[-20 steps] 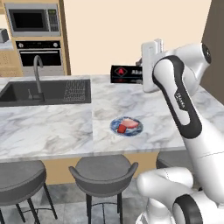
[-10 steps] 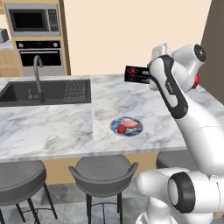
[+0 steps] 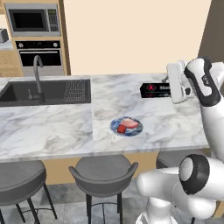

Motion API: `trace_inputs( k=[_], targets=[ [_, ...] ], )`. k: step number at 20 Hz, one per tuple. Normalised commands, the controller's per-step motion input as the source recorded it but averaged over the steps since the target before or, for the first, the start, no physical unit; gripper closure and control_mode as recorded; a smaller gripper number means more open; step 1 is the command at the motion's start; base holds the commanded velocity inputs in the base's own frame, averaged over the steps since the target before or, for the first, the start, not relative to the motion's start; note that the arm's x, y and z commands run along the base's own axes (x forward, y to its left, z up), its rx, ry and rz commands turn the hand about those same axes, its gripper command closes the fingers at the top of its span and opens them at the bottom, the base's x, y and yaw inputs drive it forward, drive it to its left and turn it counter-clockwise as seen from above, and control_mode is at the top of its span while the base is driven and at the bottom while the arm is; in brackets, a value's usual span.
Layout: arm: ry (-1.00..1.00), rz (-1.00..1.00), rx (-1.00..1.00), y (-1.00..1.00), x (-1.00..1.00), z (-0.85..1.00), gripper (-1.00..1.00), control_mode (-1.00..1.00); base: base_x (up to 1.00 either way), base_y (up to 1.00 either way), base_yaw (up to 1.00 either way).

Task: Retrieve the tupperware and aluminum foil from the cabinet and place them on the dining counter near the plate with steak and bell pepper to prepare for storing leftovers.

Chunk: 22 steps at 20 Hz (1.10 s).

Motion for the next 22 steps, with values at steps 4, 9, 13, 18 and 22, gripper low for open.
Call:
trace_inputs(
  k=[4,9,13,18,22],
  targets=[
    [0.1,0.66,-0.02,-0.72,0.16,-0.77,1.0,-1.0,0.0,0.0,0.0],
    [0.08,0.66,-0.09,-0.53,0.21,-0.74,1.0,-1.0,0.0,0.0,0.0],
    [0.01,0.57,-0.16,-0.19,0.24,-0.65,1.0,-1.0,0.0,0.0,0.0],
    [-0.12,0.39,-0.16,-0.01,0.25,-0.46,1.0,-1.0,0.0,0.0,0.0],
    [-0.29,0.25,-0.09,0.0,0.11,-0.4,1.0,-1.0,0.0,0.0,0.0]
  ],
)
